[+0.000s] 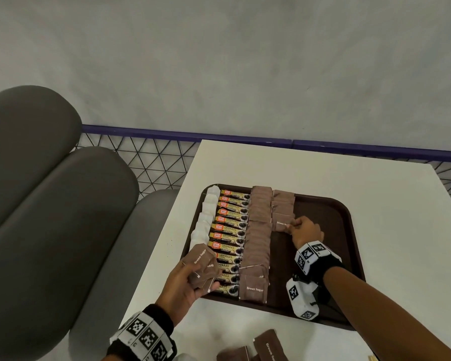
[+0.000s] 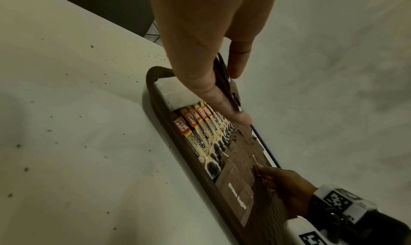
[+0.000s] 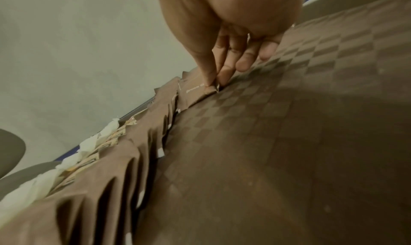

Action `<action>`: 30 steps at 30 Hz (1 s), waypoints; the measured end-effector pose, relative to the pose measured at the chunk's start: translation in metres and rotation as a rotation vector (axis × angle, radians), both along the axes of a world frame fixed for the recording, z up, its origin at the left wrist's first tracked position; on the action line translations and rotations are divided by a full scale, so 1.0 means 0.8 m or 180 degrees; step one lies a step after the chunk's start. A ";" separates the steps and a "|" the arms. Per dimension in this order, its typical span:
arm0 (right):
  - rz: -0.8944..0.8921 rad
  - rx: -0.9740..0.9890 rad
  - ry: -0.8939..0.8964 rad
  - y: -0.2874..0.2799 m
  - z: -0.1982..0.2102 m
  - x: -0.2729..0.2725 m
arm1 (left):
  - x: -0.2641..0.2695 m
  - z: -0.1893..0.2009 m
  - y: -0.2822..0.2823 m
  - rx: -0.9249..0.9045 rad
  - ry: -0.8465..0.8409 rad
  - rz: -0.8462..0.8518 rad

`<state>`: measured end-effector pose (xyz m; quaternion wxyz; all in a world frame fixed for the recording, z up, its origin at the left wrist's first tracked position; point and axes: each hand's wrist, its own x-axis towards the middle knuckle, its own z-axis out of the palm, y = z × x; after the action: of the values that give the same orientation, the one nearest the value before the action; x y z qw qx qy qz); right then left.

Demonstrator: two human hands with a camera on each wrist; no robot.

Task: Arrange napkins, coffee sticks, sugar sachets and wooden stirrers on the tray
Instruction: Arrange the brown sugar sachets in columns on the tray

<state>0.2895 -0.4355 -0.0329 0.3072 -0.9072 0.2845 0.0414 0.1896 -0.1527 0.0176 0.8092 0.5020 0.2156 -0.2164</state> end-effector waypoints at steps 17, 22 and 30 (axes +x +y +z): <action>0.0908 0.0684 -0.1180 0.035 0.042 -0.045 | -0.009 0.018 -0.016 0.0095 -0.0201 -0.0157; 0.1784 0.1812 -0.0939 0.078 0.074 -0.071 | -0.013 0.023 -0.026 0.0152 -0.0213 -0.0137; 0.2363 0.2129 -0.0383 0.102 0.077 -0.081 | -0.021 0.026 -0.040 0.0424 -0.0312 -0.0361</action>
<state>0.2243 -0.3536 0.0283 0.5615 -0.7999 -0.1044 0.1844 0.1725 -0.1850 0.0386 0.7700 0.5761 0.1609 -0.2222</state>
